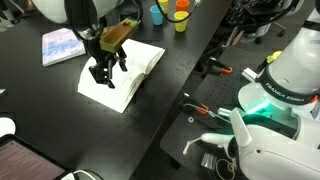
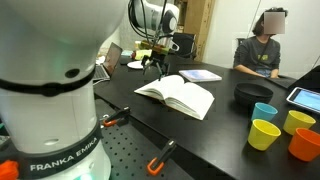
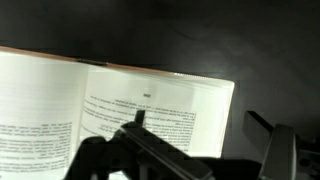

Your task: Open the book, then flip to the middle

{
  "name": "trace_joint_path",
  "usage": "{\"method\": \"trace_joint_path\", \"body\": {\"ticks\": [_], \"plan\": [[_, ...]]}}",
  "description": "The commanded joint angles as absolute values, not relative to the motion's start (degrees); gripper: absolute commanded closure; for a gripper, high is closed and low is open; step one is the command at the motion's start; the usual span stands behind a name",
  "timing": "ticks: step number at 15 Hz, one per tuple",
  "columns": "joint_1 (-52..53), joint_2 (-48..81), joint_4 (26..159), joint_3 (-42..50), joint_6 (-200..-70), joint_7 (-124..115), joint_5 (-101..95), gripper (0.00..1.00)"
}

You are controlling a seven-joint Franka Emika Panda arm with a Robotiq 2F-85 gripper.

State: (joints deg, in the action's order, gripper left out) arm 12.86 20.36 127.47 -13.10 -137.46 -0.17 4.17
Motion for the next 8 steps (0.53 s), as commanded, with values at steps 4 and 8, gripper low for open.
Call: {"method": "trace_joint_path", "body": {"ticks": [4, 8], "plan": [[12.7, 13.2, 129.1, -7.3, -136.6, -8.8, -3.4, 0.00], [12.4, 11.9, 128.9, -4.7, -136.1, -13.6, -7.9, 0.00]]}}
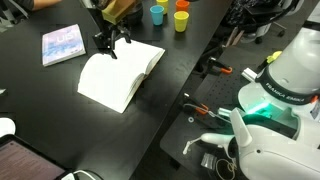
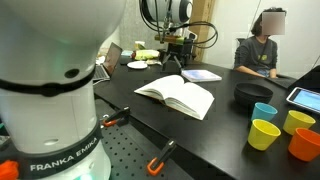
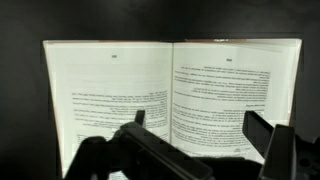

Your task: Open the book, then flip to the middle

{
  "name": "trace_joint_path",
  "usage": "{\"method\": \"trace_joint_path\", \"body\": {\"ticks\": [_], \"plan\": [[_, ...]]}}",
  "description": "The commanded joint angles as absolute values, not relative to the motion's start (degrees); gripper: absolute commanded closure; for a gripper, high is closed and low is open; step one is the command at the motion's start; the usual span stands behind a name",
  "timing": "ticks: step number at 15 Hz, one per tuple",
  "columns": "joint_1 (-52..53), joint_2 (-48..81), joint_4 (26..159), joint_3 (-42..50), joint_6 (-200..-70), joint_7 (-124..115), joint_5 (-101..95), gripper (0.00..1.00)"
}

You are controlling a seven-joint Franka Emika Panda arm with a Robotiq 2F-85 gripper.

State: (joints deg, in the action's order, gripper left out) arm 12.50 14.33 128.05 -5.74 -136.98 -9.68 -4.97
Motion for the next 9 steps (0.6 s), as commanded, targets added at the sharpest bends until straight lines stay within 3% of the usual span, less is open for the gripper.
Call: {"method": "trace_joint_path", "body": {"ticks": [1, 9], "plan": [[12.3, 11.7, 128.9, -4.3, -136.0, -14.5, -8.6, 0.00], [11.6, 12.9, 128.0, -4.6, -136.1, -14.9, -8.2, 0.00]]}}
